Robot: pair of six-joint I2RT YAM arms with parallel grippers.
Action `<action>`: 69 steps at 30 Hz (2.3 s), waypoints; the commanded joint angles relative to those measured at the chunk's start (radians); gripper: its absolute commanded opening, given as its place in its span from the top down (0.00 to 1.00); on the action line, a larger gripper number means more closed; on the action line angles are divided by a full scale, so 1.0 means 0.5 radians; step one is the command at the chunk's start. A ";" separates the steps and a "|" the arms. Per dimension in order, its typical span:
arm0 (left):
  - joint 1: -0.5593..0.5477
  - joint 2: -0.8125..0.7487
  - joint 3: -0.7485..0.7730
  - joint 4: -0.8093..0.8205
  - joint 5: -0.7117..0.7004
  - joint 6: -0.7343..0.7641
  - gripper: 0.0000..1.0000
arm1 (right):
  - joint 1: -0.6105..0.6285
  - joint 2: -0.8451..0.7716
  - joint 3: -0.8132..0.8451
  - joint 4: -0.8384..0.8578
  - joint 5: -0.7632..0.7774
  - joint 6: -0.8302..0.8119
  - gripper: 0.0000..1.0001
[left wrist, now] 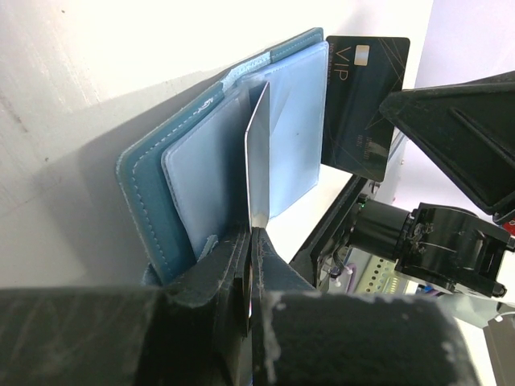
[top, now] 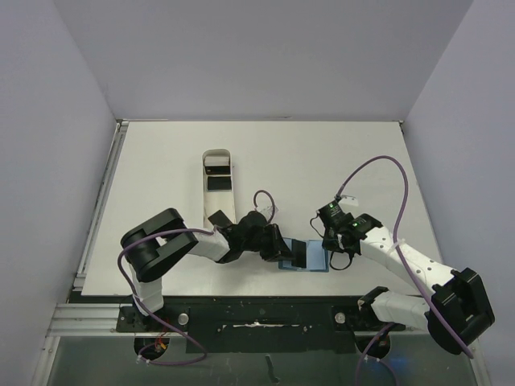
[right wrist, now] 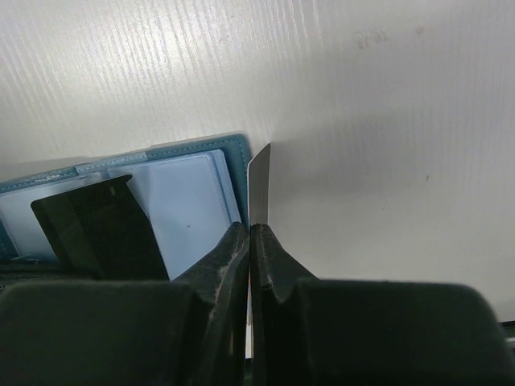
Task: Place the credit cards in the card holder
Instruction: Insert the credit card into the card holder.
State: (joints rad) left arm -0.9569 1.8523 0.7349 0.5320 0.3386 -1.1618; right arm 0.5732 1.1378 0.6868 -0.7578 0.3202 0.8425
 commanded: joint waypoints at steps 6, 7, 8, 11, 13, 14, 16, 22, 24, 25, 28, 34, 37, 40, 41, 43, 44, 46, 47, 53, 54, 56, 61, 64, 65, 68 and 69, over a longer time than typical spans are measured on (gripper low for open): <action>-0.010 0.021 0.089 -0.050 0.001 0.166 1.00 | 0.029 -0.021 -0.038 0.041 -0.050 0.018 1.00; -0.007 0.025 0.108 -0.106 -0.003 0.217 1.00 | 0.029 -0.019 -0.039 0.045 -0.056 0.018 1.00; -0.004 0.031 0.125 -0.150 -0.005 0.253 1.00 | 0.033 -0.020 -0.039 0.048 -0.059 0.018 1.00; -0.001 0.046 0.125 -0.147 0.023 0.289 1.00 | 0.037 -0.021 -0.042 0.046 -0.056 0.018 1.00; -0.001 0.054 0.118 -0.112 0.034 0.290 1.00 | 0.038 -0.019 -0.048 0.047 -0.055 0.022 1.00; -0.001 0.062 0.121 -0.106 0.041 0.286 1.00 | 0.038 -0.020 -0.051 0.051 -0.057 0.021 1.00; -0.001 0.078 0.121 -0.080 0.069 0.258 1.00 | 0.039 -0.019 -0.054 0.053 -0.062 0.026 1.00; -0.007 0.081 0.040 0.173 0.127 0.102 1.00 | 0.049 -0.033 -0.067 0.049 -0.056 0.036 1.00; 0.013 0.069 0.062 0.058 0.127 0.168 1.00 | 0.047 -0.031 -0.064 0.045 -0.055 0.036 1.00; 0.028 0.050 0.073 0.007 0.102 0.216 1.00 | 0.046 -0.030 -0.064 0.046 -0.055 0.036 1.00; 0.064 -0.031 0.057 -0.134 0.044 0.287 1.00 | 0.046 -0.029 -0.069 0.048 -0.058 0.033 1.00; 0.064 -0.018 0.079 -0.114 0.090 0.297 1.00 | 0.050 -0.019 -0.078 0.067 -0.065 0.033 1.00; 0.059 0.029 0.062 0.011 0.155 0.236 1.00 | 0.055 -0.007 -0.081 0.074 -0.071 0.033 1.00; 0.046 0.057 0.051 0.103 0.193 0.181 1.00 | 0.062 -0.008 -0.085 0.075 -0.076 0.038 1.00; 0.043 0.062 0.044 0.142 0.201 0.157 1.00 | 0.065 -0.007 -0.085 0.077 -0.076 0.039 1.00; 0.037 0.080 0.032 0.212 0.208 0.114 1.00 | 0.071 -0.004 -0.083 0.075 -0.078 0.045 1.00; 0.034 0.088 0.031 0.236 0.211 0.100 1.00 | 0.074 -0.002 -0.085 0.077 -0.076 0.047 1.00; 0.028 0.109 0.032 0.255 0.207 0.087 1.00 | 0.080 0.002 -0.082 0.077 -0.079 0.048 1.00; 0.025 0.120 0.030 0.277 0.208 0.078 1.00 | 0.083 0.002 -0.082 0.079 -0.082 0.050 1.00; 0.021 0.129 -0.023 0.404 0.175 0.024 1.00 | 0.098 0.007 -0.084 0.082 -0.080 0.059 1.00; 0.021 0.122 -0.030 0.403 0.153 0.027 1.00 | 0.101 0.009 -0.084 0.081 -0.079 0.060 1.00; 0.021 0.107 -0.037 0.383 0.122 0.034 1.00 | 0.102 0.007 -0.088 0.078 -0.078 0.065 1.00; 0.006 0.084 -0.094 0.405 0.079 -0.122 1.00 | 0.105 -0.004 -0.091 0.069 -0.070 0.070 1.00; -0.025 0.089 -0.105 0.444 0.047 -0.187 1.00 | 0.107 0.000 -0.096 0.077 -0.070 0.071 1.00; -0.036 0.097 -0.110 0.466 0.038 -0.206 1.00 | 0.108 0.001 -0.097 0.079 -0.075 0.073 1.00; -0.044 0.144 -0.146 0.609 0.032 -0.322 1.00 | 0.115 -0.001 -0.094 0.072 -0.070 0.081 1.00; -0.043 0.158 -0.147 0.658 0.042 -0.357 1.00 | 0.120 -0.005 -0.094 0.068 -0.066 0.083 1.00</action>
State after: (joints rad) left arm -0.9676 1.9125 0.6785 0.7376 0.3759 -1.2655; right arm 0.6178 1.1351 0.6590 -0.7025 0.3031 0.8612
